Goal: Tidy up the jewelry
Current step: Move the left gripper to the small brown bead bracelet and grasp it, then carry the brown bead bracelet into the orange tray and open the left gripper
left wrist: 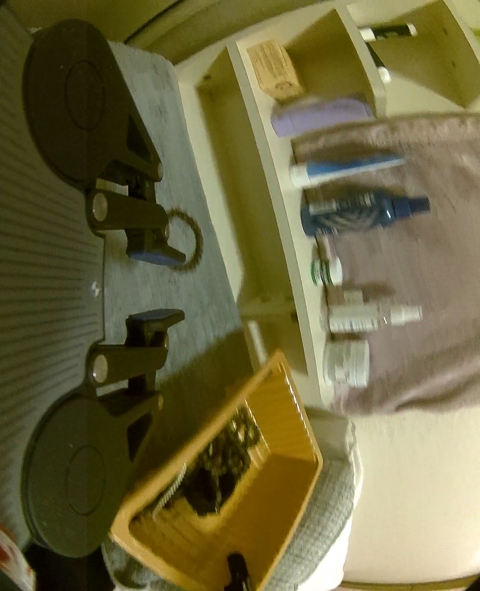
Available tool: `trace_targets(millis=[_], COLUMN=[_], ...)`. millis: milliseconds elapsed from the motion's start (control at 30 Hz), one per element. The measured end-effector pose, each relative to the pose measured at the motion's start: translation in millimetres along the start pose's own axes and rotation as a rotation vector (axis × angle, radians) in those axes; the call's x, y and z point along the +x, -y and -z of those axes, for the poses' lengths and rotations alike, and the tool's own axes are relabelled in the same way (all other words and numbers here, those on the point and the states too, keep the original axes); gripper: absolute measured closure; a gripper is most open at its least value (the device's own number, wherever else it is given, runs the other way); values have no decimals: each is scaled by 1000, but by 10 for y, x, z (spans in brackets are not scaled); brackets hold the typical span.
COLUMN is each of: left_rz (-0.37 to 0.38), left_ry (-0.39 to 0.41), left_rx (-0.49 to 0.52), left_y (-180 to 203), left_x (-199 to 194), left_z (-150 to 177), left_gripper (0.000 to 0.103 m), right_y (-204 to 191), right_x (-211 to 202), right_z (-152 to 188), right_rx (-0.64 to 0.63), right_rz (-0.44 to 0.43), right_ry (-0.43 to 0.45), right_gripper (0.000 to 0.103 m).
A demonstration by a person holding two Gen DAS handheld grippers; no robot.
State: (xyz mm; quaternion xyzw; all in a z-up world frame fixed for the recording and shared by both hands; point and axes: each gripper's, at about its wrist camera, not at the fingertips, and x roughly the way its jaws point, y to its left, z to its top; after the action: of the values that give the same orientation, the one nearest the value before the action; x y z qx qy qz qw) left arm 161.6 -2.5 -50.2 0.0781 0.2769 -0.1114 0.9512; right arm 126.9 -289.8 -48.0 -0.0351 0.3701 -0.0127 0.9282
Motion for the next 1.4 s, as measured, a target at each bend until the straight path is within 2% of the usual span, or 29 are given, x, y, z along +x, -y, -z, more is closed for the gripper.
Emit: trace_targets(millis=[233,700,1067,1400], left_rz=[-58,4,22,32], left_ry=[-26,-70,-127,-128], left_rx=[9,158,178,179], left_y=[-224,-52,-65,-51], left_x=[244,793,1013,994], left_z=[31,-44,-41,-31], left_gripper=[81,82,91,97], right_y=[4,13,27,30], right_x=[9,37,67,76], right_z=[-5,5,10,10], right_rx=[-4,-3,-1,0], right_rz=[-1,-2,-2,-3], right_ry=[-4,-12,-20,-20], right_gripper=[96,96,96,95])
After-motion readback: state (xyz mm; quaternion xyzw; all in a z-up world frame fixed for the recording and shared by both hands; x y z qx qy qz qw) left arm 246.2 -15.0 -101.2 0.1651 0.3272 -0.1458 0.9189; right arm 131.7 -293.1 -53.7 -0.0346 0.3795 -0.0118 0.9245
